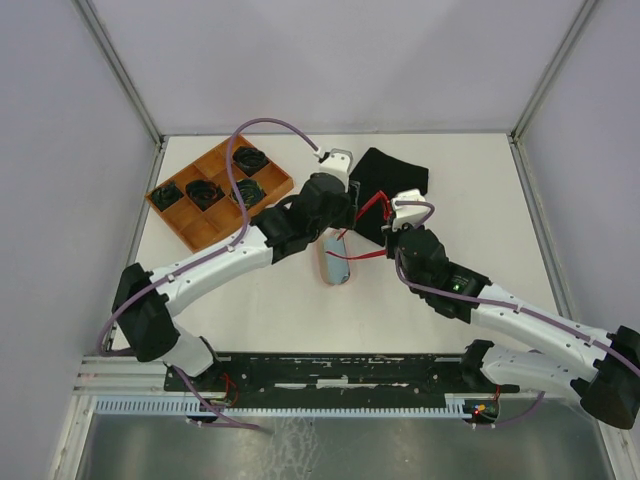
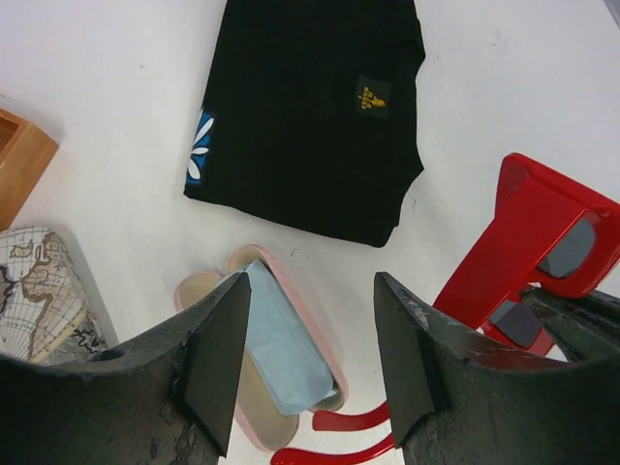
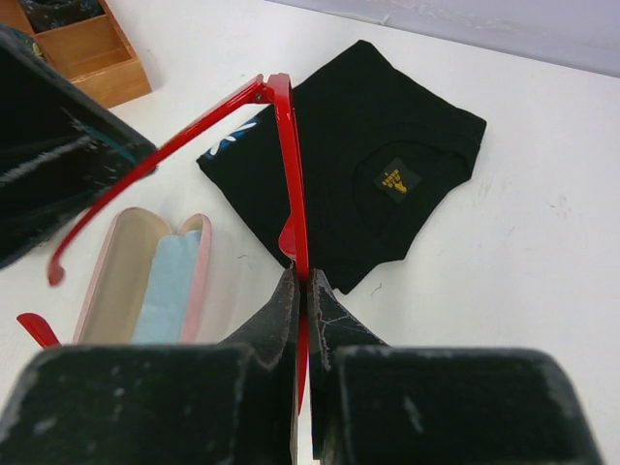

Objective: Organize the sunglasses
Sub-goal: Fold the sunglasses.

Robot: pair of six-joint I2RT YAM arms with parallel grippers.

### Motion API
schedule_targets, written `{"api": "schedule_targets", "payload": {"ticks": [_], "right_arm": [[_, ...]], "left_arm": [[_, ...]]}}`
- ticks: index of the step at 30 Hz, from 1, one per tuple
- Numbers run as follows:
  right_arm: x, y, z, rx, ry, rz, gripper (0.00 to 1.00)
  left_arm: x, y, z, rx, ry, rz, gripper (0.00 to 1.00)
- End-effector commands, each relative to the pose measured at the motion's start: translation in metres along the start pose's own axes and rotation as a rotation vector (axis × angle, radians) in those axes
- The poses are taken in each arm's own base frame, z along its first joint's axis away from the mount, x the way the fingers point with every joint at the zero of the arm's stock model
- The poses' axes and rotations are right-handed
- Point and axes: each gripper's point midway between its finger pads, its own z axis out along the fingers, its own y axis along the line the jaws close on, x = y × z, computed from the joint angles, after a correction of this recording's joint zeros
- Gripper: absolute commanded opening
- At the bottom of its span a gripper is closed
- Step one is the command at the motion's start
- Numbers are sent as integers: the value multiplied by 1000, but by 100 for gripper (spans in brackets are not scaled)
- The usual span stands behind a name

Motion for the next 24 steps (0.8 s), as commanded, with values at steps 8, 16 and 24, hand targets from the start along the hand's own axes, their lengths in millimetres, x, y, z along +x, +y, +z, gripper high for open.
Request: {"api": "schedule_targets", "payload": {"ticks": [8, 16, 24], "right_arm": [[-30, 24, -2, -107, -79, 127, 0], [-33, 29, -1, -127, -71, 147, 0], [-30, 34, -2, -144, -57, 170, 0]], "left_arm": [[-23, -39, 2, 83, -54, -12, 60], [-18, -55, 2, 108, -45, 5, 60], [-14, -66, 6, 154, -36, 15, 60]]}}
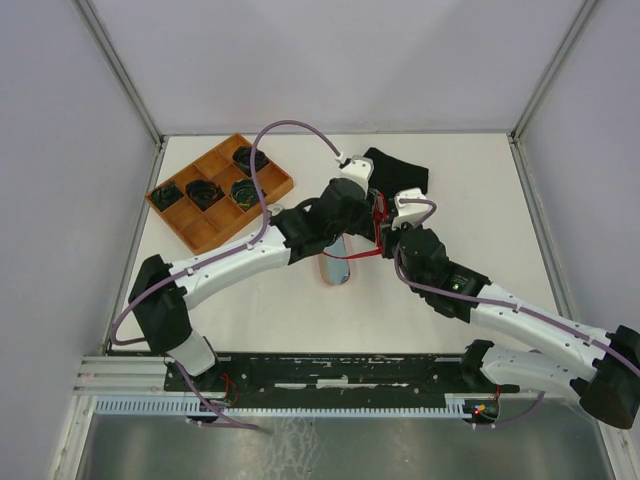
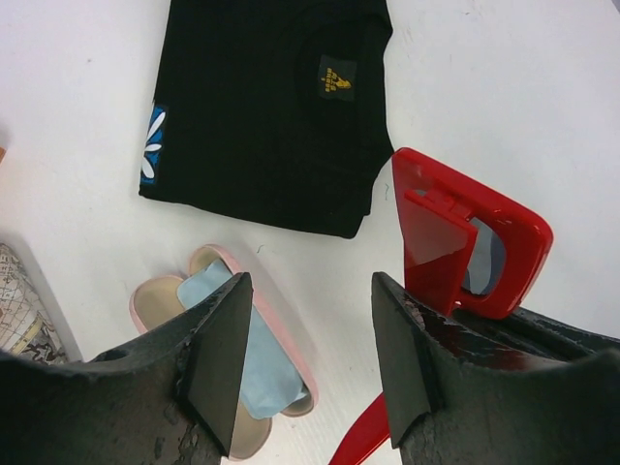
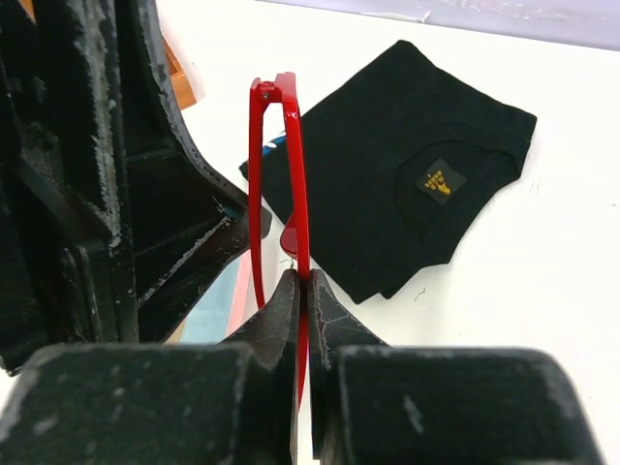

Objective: Organize the sunglasses
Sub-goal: Fold the sunglasses.

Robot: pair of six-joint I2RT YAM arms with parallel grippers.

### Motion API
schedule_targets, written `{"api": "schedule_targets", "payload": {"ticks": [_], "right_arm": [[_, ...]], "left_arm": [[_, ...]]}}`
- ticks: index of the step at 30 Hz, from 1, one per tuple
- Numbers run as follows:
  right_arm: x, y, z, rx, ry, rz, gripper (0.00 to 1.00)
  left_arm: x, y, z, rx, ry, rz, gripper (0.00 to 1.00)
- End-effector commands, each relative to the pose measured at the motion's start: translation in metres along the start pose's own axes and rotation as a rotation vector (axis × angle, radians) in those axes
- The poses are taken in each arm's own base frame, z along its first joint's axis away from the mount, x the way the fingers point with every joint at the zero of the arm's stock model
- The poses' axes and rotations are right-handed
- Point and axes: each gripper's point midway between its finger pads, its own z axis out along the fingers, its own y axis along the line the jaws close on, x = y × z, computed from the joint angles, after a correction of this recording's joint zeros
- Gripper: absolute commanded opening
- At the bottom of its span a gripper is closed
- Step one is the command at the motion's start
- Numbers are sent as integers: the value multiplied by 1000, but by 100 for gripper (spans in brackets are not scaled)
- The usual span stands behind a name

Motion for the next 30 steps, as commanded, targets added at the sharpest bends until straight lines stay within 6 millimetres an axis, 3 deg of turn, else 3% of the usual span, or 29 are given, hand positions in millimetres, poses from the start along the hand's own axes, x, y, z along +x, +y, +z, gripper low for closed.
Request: {"api": "schedule_targets", "payload": {"ticks": [1, 8, 11, 15, 23, 30], "right_arm": [[-23, 12, 0, -32, -46, 74, 0], [-11, -46, 5, 210, -8, 90, 0], [-16, -67, 14, 255, -2, 158, 0], [-37, -84, 30, 299, 1, 220, 0], [-83, -79, 34, 197, -67, 344, 0], [-73, -67, 26, 109, -36, 311, 0]], "left_arm": [[-33, -24, -8, 90, -91, -23, 60], [-58, 8, -49, 62, -249, -28, 61], [-53, 23, -62, 40, -274, -6, 62], [-38, 13, -77, 158, -266, 51, 62], [9, 6, -71, 229, -166, 120, 61], [6, 24, -56, 87, -167, 87, 60]]}}
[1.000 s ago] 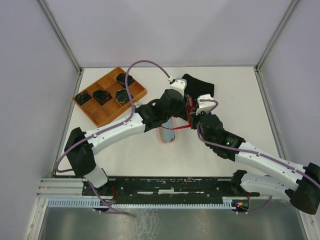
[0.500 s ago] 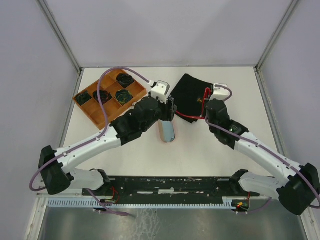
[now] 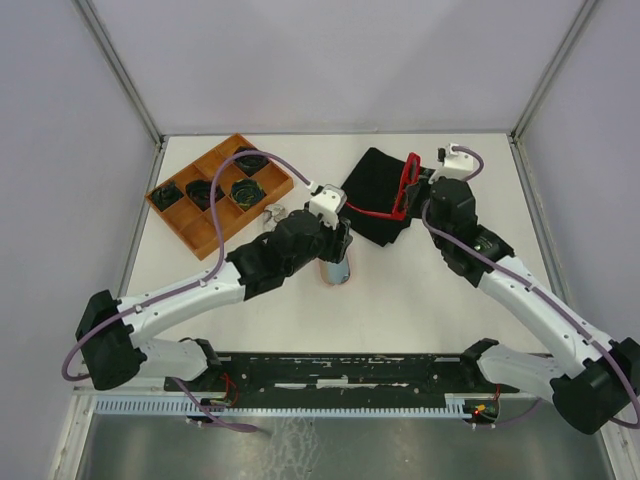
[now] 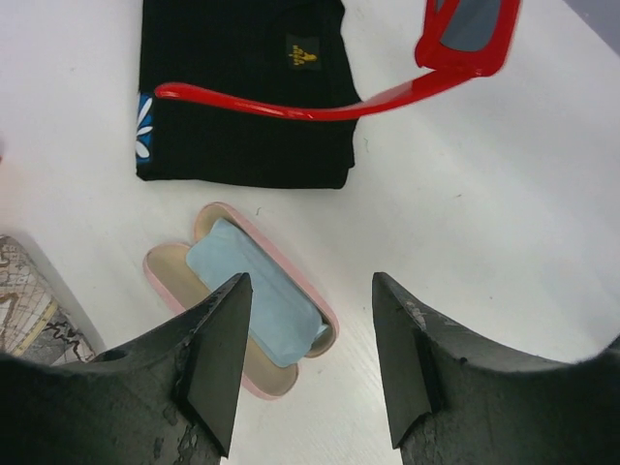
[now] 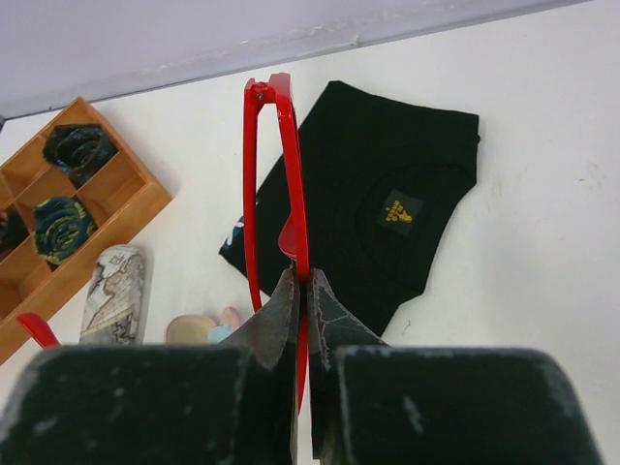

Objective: Organize the sunglasses
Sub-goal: Fold the sunglasses.

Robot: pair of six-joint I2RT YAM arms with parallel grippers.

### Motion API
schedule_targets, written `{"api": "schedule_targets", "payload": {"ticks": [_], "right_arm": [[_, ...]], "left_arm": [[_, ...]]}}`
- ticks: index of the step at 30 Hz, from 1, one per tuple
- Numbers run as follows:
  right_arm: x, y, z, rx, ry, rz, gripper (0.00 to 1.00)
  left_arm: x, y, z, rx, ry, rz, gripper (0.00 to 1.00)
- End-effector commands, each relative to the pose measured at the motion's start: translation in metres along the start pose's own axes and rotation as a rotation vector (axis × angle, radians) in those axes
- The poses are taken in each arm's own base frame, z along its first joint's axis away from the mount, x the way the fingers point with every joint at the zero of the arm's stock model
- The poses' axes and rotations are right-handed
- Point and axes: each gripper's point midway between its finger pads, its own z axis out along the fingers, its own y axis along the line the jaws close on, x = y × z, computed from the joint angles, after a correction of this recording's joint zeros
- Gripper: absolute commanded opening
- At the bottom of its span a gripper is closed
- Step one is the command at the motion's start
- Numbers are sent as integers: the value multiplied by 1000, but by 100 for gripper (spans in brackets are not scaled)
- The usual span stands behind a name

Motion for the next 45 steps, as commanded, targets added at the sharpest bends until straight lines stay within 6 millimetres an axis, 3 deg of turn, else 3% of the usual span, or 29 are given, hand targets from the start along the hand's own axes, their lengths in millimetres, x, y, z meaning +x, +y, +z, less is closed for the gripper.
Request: {"api": "schedule_targets", "payload": {"ticks": [1, 8, 12, 28, 45], "right_arm": [[-10, 14, -11, -96, -16, 14, 0], [4, 23, -18, -180, 36, -36, 0], [11, 28, -19, -219, 62, -75, 0], [44, 50, -16, -362, 176, -135, 0], [76, 80, -11, -544, 328, -227, 0]], "left_arm": [[-24, 11, 7, -89, -69, 1, 60], [-25, 23, 20, -190, -51, 4, 60], [-32, 18, 24, -173, -65, -9, 60], [-30, 7, 43, -150, -21, -8, 59], [-15, -5, 69, -124, 60, 20, 59]]}}
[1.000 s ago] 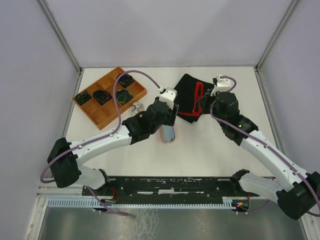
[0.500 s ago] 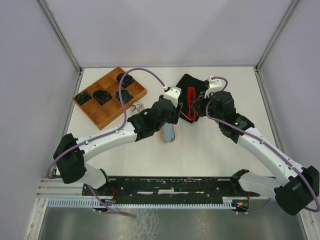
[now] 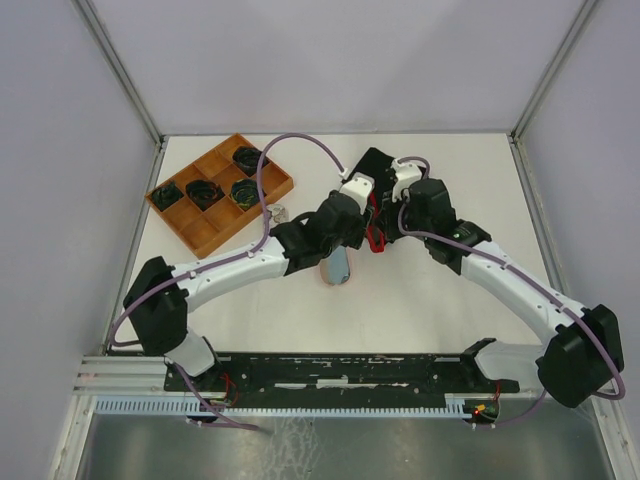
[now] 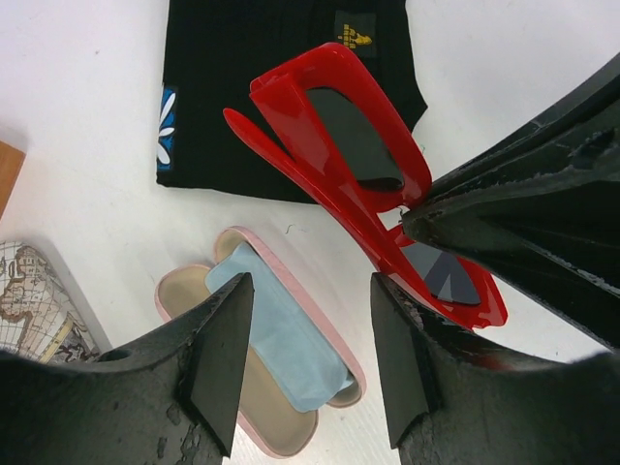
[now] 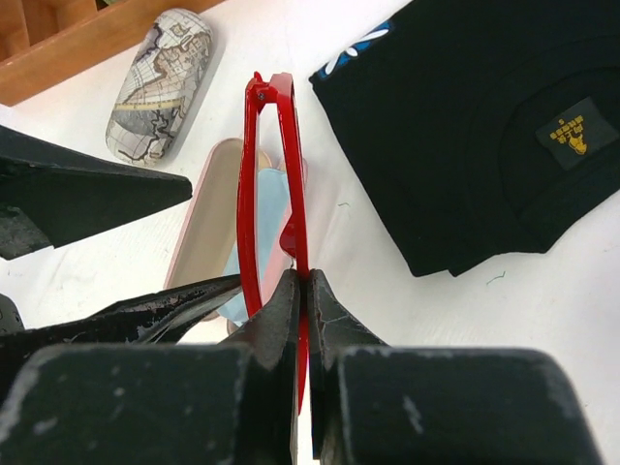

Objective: Organize the sunglasses
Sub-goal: Fold the sunglasses, then move the sunglasses case at the center of the board.

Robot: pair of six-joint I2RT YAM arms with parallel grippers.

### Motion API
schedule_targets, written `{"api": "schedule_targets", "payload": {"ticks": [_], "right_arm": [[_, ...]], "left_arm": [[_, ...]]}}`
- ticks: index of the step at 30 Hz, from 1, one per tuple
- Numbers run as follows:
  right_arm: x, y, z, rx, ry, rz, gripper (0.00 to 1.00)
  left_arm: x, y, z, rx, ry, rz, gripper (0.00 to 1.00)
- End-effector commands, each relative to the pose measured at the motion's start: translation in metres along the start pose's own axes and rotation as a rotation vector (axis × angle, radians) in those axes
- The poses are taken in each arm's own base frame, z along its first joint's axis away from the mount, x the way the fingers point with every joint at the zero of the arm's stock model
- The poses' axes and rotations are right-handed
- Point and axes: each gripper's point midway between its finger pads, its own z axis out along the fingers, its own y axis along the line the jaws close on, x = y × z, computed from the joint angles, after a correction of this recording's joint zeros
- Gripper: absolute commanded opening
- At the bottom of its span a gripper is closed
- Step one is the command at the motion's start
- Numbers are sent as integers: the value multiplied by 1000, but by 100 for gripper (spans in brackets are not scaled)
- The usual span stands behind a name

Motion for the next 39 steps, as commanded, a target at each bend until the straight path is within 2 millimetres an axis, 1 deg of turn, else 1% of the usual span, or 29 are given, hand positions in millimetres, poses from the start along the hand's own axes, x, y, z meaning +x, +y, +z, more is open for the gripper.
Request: {"api": "schedule_targets", "payload": {"ticks": [1, 6, 8, 9, 11, 14, 17, 19, 22, 25, 27, 28, 32, 33, 39], "right_arm": [[-29, 26, -3, -128, -58, -50, 0], [-31, 24, -6, -118, -76, -53, 0], [-32, 18, -7, -85, -88, -36, 0], [-33, 12, -8, -45, -100, -24, 0], [-33, -2, -10, 36, -119, 3, 0], [-30, -19, -14, 133, -132, 43, 0], [-24, -25, -17, 164, -125, 73, 0], [-19, -26, -17, 169, -117, 90, 0], [-12, -25, -16, 164, -99, 114, 0], [-4, -23, -14, 156, -84, 153, 0], [1, -23, -12, 151, -72, 170, 0], [3, -22, -11, 148, -68, 177, 0], [8, -21, -11, 142, -59, 195, 0], [10, -21, -11, 142, -57, 196, 0], [13, -21, -13, 142, -56, 207, 0]], "left_arm": [[-25, -12, 1, 34, -53, -30, 59], [-23, -9, 3, 15, -48, -25, 59], [-23, -5, 0, 1, -57, -29, 59], [-25, -3, -3, -4, -69, -36, 59], [-23, 5, -9, -17, -91, -48, 60], [-30, 16, -22, -16, -145, -101, 61], [-28, 31, -29, -21, -173, -164, 62], [-23, 42, -31, -22, -173, -210, 62], [-8, 60, -31, -43, -153, -300, 63], [17, 85, -28, -126, -108, -440, 64], [34, 97, -24, -144, -74, -525, 65], [41, 97, -22, -128, -62, -555, 65], [55, 89, -13, -19, -48, -656, 68], [63, 86, -10, 0, -25, -667, 68], [98, 84, 7, -11, 87, -692, 69]]}}
